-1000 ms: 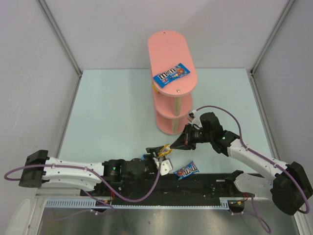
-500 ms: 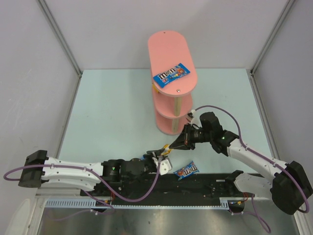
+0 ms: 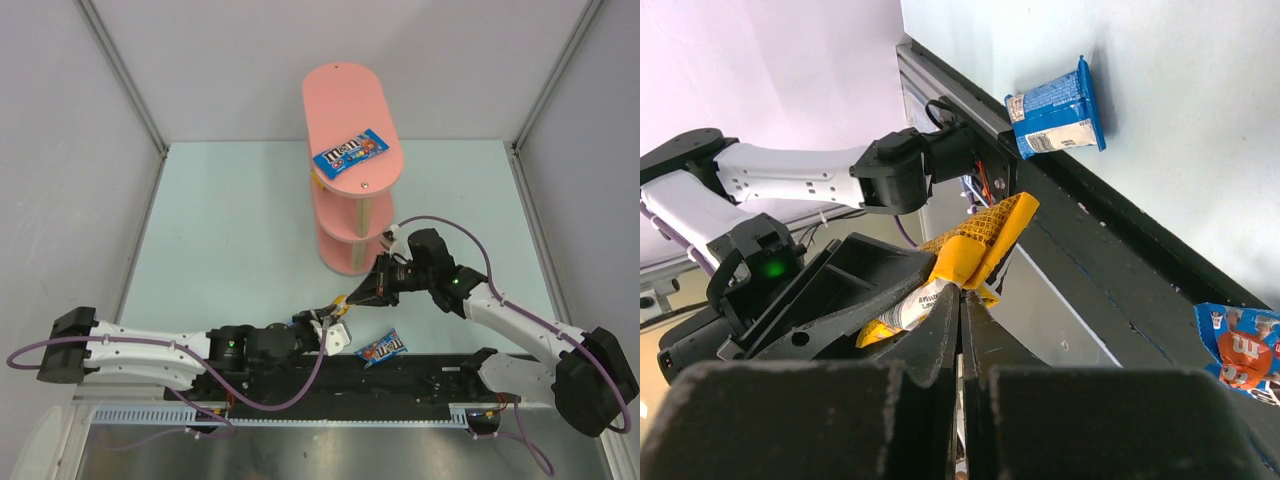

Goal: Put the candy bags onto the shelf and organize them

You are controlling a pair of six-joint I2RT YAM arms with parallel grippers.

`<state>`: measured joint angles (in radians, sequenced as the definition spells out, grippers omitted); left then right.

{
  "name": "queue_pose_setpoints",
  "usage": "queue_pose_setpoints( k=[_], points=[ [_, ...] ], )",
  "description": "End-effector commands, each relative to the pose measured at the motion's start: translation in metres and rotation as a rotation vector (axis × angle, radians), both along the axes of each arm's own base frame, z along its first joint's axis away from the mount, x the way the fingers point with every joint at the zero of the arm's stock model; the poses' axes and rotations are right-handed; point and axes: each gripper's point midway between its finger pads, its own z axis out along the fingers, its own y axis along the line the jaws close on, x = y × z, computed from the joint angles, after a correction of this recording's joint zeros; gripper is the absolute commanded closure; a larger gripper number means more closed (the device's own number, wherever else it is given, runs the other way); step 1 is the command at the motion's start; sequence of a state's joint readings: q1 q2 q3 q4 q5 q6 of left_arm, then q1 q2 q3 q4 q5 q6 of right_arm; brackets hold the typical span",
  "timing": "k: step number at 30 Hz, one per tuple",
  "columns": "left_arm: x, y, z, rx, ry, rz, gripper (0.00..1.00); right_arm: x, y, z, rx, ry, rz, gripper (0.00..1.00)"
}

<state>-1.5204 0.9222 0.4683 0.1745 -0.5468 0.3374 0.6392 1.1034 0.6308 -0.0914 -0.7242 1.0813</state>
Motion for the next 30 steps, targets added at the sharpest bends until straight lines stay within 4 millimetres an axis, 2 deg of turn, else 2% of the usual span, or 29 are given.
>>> queue_pose_setpoints(
  k=[1, 2, 3, 4, 5, 6, 7, 8, 10, 11, 13, 14, 16, 17, 18, 20, 24, 25, 26, 28, 30],
  points=[
    [-0.003, -0.006, 0.023, -0.073, 0.014, -0.006, 0.83, 0.005, 0.005, 0.024, 0.067, -0.050, 0.014, 0.99],
    [-0.003, -0.006, 0.022, -0.074, 0.017, -0.005, 0.83, 0.005, 0.005, 0.022, 0.064, -0.048, 0.009, 0.91],
    [-0.003, -0.006, 0.022, -0.075, 0.021, -0.004, 0.83, 0.007, 0.004, 0.022, 0.062, -0.047, 0.004, 0.77],
    [-0.004, -0.006, 0.022, -0.076, 0.023, -0.003, 0.83, 0.009, 0.002, 0.022, 0.059, -0.052, -0.010, 0.51],
    [-0.003, -0.005, 0.022, -0.085, 0.032, 0.004, 0.83, 0.014, -0.004, 0.022, 0.051, -0.083, -0.037, 0.38],
    [-0.004, -0.005, 0.022, -0.102, 0.050, 0.009, 0.83, 0.018, -0.007, 0.020, 0.034, -0.092, -0.061, 0.32],
    [-0.004, -0.004, 0.022, -0.113, 0.060, 0.017, 0.83, 0.018, -0.010, 0.023, 0.034, -0.119, -0.068, 0.30],
    [-0.005, -0.004, 0.029, -0.174, 0.086, 0.026, 0.84, 0.023, -0.014, 0.021, 0.016, -0.150, -0.085, 0.26],
    [-0.007, -0.002, 0.029, -0.225, 0.113, 0.026, 0.84, 0.026, -0.019, 0.021, 0.000, -0.196, -0.099, 0.24],
    [-0.009, -0.004, 0.038, -0.305, 0.150, 0.025, 0.84, 0.025, -0.022, 0.024, -0.003, -0.224, -0.107, 0.24],
    [-0.011, 0.001, 0.040, -0.390, 0.194, 0.023, 0.84, 0.030, -0.026, 0.023, -0.025, -0.288, -0.126, 0.23],
    [-0.013, 0.000, 0.046, -0.477, 0.251, 0.027, 0.84, 0.030, -0.029, 0.025, -0.023, -0.315, -0.137, 0.23],
    [-0.015, 0.005, 0.045, -0.569, 0.321, 0.032, 0.85, 0.031, -0.031, 0.029, -0.014, -0.372, -0.139, 0.23],
    [-0.016, 0.005, 0.053, -0.670, 0.389, 0.029, 0.86, 0.031, -0.032, 0.038, 0.009, -0.419, -0.142, 0.23],
    [-0.017, 0.008, 0.046, -0.700, 0.427, 0.029, 0.86, 0.030, -0.033, 0.038, 0.014, -0.451, -0.138, 0.22],
    [-0.019, 0.006, 0.050, -0.803, 0.540, 0.020, 0.86, 0.029, -0.033, 0.044, 0.033, -0.505, -0.138, 0.21],
    [-0.022, 0.001, 0.041, -0.892, 0.729, -0.007, 0.86, 0.024, -0.038, 0.046, 0.044, -0.588, -0.131, 0.20],
    [-0.024, -0.001, 0.047, -0.951, 0.798, -0.023, 0.84, 0.024, -0.037, 0.053, 0.066, -0.623, -0.125, 0.20],
    [-0.019, 0.000, 0.043, -0.970, 0.821, -0.017, 0.83, 0.022, -0.037, 0.052, 0.072, -0.629, -0.117, 0.20],
    [-0.028, -0.004, 0.056, -1.036, 0.901, -0.114, 0.83, 0.018, -0.035, 0.053, 0.092, -0.651, -0.095, 0.20],
    [-0.032, -0.003, 0.059, -1.059, 0.941, -0.177, 0.83, 0.015, -0.033, 0.052, 0.103, -0.657, -0.082, 0.20]
  ],
)
